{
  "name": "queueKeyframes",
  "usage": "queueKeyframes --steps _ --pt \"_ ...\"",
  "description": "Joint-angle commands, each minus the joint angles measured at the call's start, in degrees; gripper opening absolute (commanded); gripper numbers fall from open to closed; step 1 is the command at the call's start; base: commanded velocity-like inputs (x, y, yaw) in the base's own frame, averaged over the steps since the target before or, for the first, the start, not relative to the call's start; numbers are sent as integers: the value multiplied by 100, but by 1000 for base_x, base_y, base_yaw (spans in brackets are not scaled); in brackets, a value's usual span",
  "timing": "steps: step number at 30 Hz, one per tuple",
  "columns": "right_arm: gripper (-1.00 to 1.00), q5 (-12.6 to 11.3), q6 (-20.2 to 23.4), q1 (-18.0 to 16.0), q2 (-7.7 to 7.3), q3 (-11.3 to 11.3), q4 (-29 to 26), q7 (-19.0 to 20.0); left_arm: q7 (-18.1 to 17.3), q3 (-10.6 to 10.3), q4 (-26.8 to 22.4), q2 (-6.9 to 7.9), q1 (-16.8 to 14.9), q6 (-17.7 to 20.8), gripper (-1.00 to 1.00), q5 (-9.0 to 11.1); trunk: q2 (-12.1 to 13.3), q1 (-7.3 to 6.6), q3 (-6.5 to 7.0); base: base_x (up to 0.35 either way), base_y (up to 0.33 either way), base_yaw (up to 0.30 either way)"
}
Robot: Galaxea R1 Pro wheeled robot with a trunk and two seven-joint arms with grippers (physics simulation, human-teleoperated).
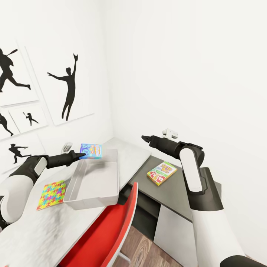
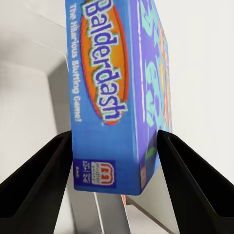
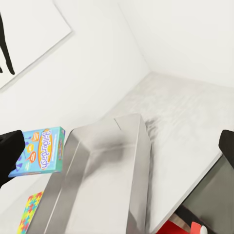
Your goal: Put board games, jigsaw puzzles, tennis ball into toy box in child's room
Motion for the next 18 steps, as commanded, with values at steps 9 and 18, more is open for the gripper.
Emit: queueKeyframes --steps 9,18 --pt "100 -93 23 -7 10 7 -2 -69 22 -13 2 -1 -5 67 -100 29 -13 5 -59 24 0 0" --pt "100 -82 30 -7 11 9 0 -69 194 -7 2 -2 -4 79 -100 -111 -13 5 -141 1 0 0"
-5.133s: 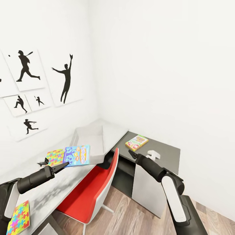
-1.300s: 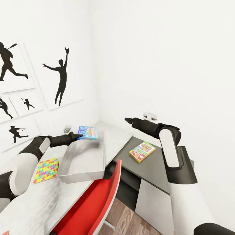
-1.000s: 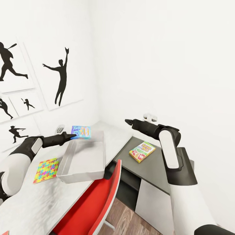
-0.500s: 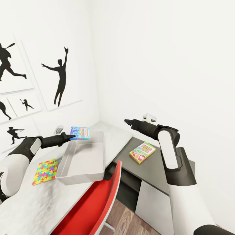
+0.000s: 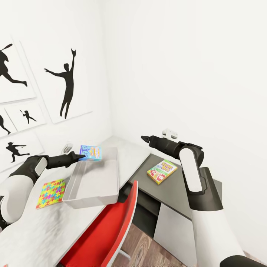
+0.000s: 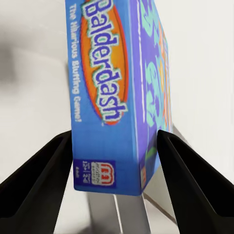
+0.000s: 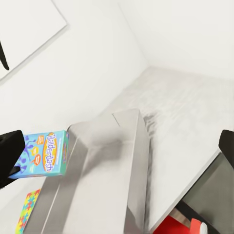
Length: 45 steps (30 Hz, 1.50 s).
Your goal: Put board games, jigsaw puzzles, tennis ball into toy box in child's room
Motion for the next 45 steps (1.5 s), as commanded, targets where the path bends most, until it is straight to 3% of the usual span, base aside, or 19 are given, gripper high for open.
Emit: queueKeyframes --steps 1,6,12,19,28,32,34,38,45 --pt "100 -64 19 -7 1 1 -5 -60 11 17 2 1 -6 48 -100 32 -14 3 -22 0 0 0" --pt "100 -62 21 -7 1 22 -5 -57 48 20 2 -1 -6 47 -100 26 -14 3 -69 0 0 0" --pt "100 -58 21 -7 1 265 -5 -60 173 37 -5 1 -6 41 -100 34 -14 3 -124 0 0 0" --pt "100 -59 17 -7 6 312 -5 -60 189 51 -41 8 -14 65 -100 36 -14 3 -189 0 0 0" --pt "100 -23 24 -7 148 326 -12 -60 261 57 -55 -6 -30 122 -100 29 -14 3 -273 0 0 10" --pt "100 -23 25 -7 159 334 -13 -60 702 52 -68 -48 -41 195 -100 32 -14 3 -310 0 0 55" --pt "100 -21 25 -7 176 371 -13 -60 1084 50 -74 -125 -64 195 -100 38 -14 3 -328 0 0 65" --pt "100 -16 25 -7 191 465 -13 -60 1475 48 -77 -240 -114 176 -100 43 -14 3 -365 0 0 67" --pt "100 -11 17 -7 194 511 -13 -60 1604 43 -99 -300 -189 140 -100 44 -14 3 -430 0 0 68"
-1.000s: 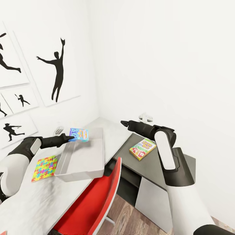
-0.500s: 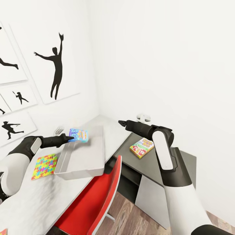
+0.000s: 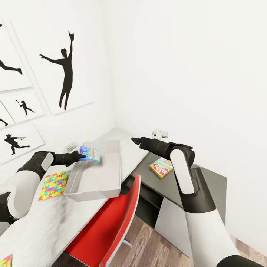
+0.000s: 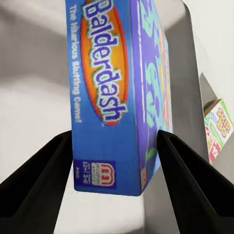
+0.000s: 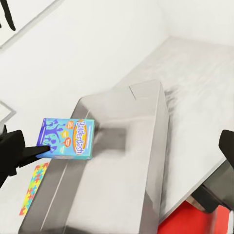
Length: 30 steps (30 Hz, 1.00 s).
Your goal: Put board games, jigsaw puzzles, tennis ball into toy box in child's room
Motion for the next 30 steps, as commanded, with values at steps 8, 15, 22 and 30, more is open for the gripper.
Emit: queueKeyframes --steps 8,15,22,30 --pt "100 -65 6 -6 -3 6 -5 -55 -1 -218 -434 -171 -16 -23 -100 13 -13 3 -87 0 0 68" --pt "100 -70 5 -6 -7 -5 2 -52 -59 -648 -618 -324 -17 -120 -100 19 -13 3 -140 0 0 3" --pt "100 -67 4 -6 -7 -7 4 -51 -74 -719 -637 -348 -17 -183 -100 23 -13 3 -148 0 0 -176" --pt "100 -73 5 -6 -1 1 4 -51 -73 -729 -647 -338 -17 -205 -100 20 -13 3 -191 0 0 -16"
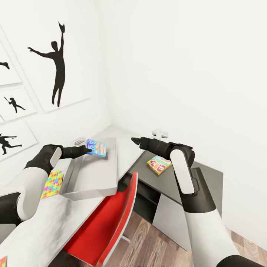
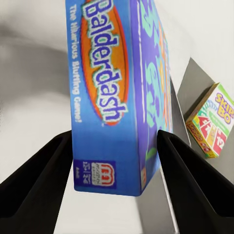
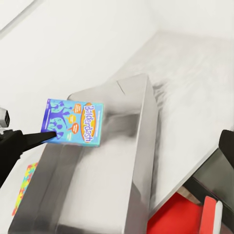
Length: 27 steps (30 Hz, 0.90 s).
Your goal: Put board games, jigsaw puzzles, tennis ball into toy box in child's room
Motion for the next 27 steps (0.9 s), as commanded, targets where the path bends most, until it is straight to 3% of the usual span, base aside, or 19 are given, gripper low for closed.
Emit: queueKeyframes --steps 1,13,22,27 --pt "100 -60 16 -6 2 2 -5 -60 1 23 -1 1 -6 43 -100 32 -12 3 -21 0 0 -2" --pt "100 -61 17 -7 -2 2 -5 -60 8 23 -108 -26 -6 -76 -100 27 -12 3 -133 0 0 0" --pt "100 -64 17 -7 -5 2 -5 -60 11 9 -215 -159 -7 -116 -100 25 -12 3 -218 0 0 0" --pt "100 -68 17 -6 -5 5 -5 -60 15 -288 -220 -206 -8 -123 -100 26 -12 3 -265 0 0 0"
